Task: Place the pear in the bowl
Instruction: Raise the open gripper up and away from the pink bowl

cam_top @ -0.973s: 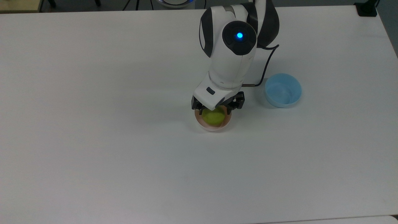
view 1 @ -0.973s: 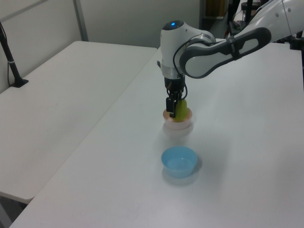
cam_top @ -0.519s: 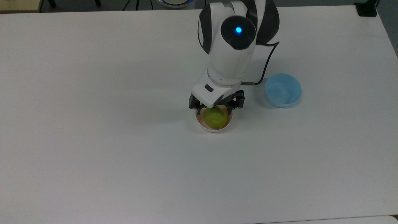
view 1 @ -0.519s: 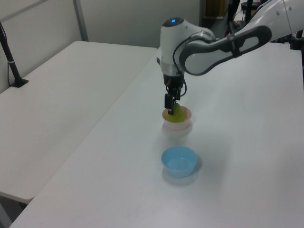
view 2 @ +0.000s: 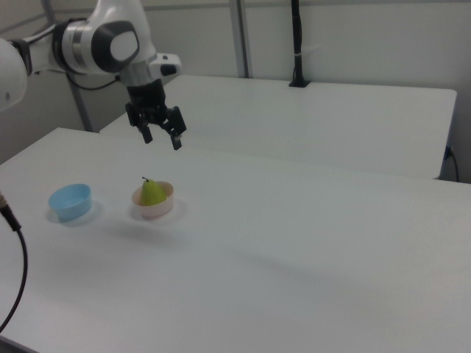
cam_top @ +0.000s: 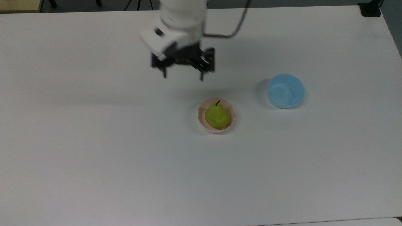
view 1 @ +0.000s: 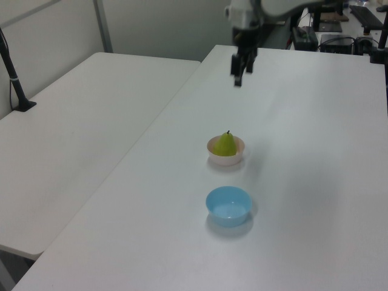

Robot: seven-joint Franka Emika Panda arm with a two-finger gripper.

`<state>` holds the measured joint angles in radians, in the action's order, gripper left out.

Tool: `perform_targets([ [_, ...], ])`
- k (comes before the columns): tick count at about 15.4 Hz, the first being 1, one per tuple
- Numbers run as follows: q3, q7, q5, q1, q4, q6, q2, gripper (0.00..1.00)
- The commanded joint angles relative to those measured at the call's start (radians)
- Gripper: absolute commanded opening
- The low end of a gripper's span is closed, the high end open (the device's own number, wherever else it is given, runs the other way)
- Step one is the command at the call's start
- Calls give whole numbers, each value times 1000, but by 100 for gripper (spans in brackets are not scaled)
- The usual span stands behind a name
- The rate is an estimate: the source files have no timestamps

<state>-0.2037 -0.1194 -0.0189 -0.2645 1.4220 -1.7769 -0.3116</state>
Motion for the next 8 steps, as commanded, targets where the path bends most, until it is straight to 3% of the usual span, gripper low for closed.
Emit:
perform_targets([
  [1, 125, 4, 83, 167, 103, 68, 124, 100],
  [3, 141, 18, 88, 223, 103, 97, 143, 100],
  [8, 133, 23, 89, 244, 100, 111, 141, 100],
])
